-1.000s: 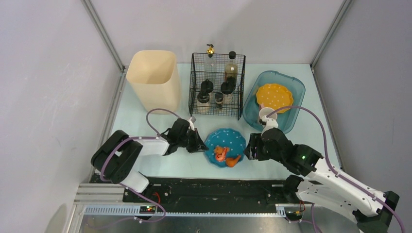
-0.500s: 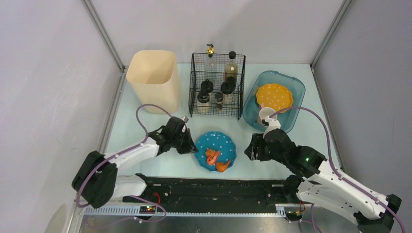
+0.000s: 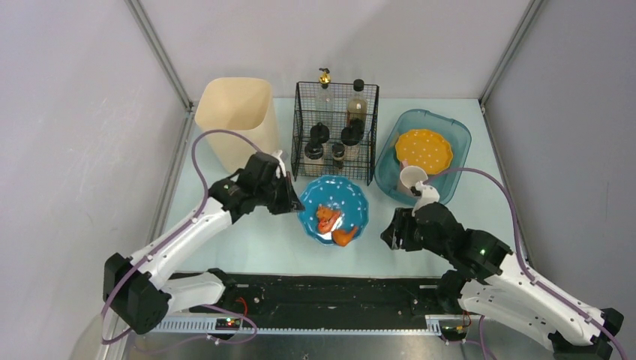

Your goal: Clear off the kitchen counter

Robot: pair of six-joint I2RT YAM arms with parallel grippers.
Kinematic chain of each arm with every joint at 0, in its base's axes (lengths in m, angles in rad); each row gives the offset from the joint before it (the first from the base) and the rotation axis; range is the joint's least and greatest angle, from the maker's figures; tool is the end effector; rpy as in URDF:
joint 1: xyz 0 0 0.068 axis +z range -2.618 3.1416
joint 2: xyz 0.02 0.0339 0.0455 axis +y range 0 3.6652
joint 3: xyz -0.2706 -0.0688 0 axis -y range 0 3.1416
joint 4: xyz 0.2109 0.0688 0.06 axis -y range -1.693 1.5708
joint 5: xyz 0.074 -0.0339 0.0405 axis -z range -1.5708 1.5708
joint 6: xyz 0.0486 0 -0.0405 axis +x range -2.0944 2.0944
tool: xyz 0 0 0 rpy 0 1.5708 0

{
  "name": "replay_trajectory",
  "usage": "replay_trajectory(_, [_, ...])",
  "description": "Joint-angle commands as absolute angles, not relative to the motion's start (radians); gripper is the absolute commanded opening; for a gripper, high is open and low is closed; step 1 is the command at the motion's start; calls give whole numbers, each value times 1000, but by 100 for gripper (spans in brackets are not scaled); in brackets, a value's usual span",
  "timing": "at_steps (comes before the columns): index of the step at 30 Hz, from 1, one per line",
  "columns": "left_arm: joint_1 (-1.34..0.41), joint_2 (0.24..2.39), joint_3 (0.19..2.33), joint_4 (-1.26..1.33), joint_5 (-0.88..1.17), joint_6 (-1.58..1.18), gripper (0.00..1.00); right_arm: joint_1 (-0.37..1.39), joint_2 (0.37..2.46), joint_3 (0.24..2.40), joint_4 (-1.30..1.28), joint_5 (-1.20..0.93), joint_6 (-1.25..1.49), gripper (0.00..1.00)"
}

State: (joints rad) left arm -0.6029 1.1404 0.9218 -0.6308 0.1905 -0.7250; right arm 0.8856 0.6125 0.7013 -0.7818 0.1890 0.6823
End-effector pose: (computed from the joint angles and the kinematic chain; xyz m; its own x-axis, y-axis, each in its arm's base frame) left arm 0.1648 -0.1246 0.2809 -0.9005 -0.1706 -0.4000 0.0837 0.8347 -0.5444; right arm 0.0685 0.0693 0.2698 -0.7357 0.0786 -0.6728 -0.2643 0.8812 0.3920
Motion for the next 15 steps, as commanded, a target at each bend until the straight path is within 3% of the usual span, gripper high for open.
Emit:
replay_trajectory(1, [-552, 1116, 1100, -585, 312, -723, 0, 884, 587, 702, -795, 217, 705, 59])
replay_trajectory(15, [-301, 1243, 1456, -704, 439, -657, 0, 885, 542, 703, -850, 239, 738, 59])
